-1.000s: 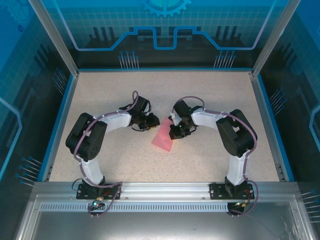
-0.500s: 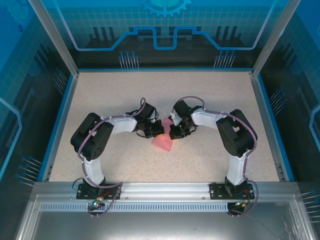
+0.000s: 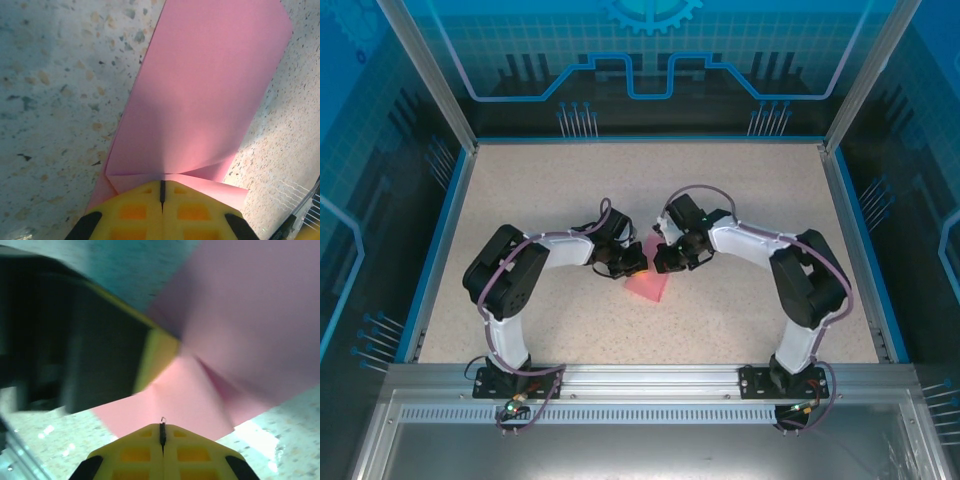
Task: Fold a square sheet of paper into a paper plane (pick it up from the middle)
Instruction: Fold the triangle a second time at the center of the table.
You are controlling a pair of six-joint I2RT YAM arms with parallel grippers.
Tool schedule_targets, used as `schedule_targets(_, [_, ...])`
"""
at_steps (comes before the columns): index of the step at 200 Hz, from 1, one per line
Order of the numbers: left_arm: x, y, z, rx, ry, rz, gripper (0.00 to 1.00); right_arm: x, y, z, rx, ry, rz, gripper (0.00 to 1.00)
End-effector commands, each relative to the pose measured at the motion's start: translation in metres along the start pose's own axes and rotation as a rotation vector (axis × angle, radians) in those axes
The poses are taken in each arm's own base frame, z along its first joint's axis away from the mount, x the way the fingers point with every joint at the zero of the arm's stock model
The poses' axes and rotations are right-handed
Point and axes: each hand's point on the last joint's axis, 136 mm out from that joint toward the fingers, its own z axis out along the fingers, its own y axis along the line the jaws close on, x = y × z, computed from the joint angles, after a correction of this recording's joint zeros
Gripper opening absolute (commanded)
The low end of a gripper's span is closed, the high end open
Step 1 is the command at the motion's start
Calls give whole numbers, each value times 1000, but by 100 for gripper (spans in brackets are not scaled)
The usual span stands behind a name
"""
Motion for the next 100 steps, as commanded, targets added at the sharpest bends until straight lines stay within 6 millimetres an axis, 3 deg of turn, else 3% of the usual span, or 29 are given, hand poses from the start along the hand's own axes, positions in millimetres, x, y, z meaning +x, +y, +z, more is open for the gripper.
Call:
schedule_targets(1, [22, 43, 11, -132, 53, -63, 0, 15, 22, -6, -28, 18, -9, 5])
schedule_targets(36, [23, 45, 13, -140, 57, -69, 0, 29, 25, 10, -12, 43, 10, 5])
schedule_targets(100, [25, 49, 13, -153, 59, -78, 0, 31, 20, 39, 4, 81, 26, 4])
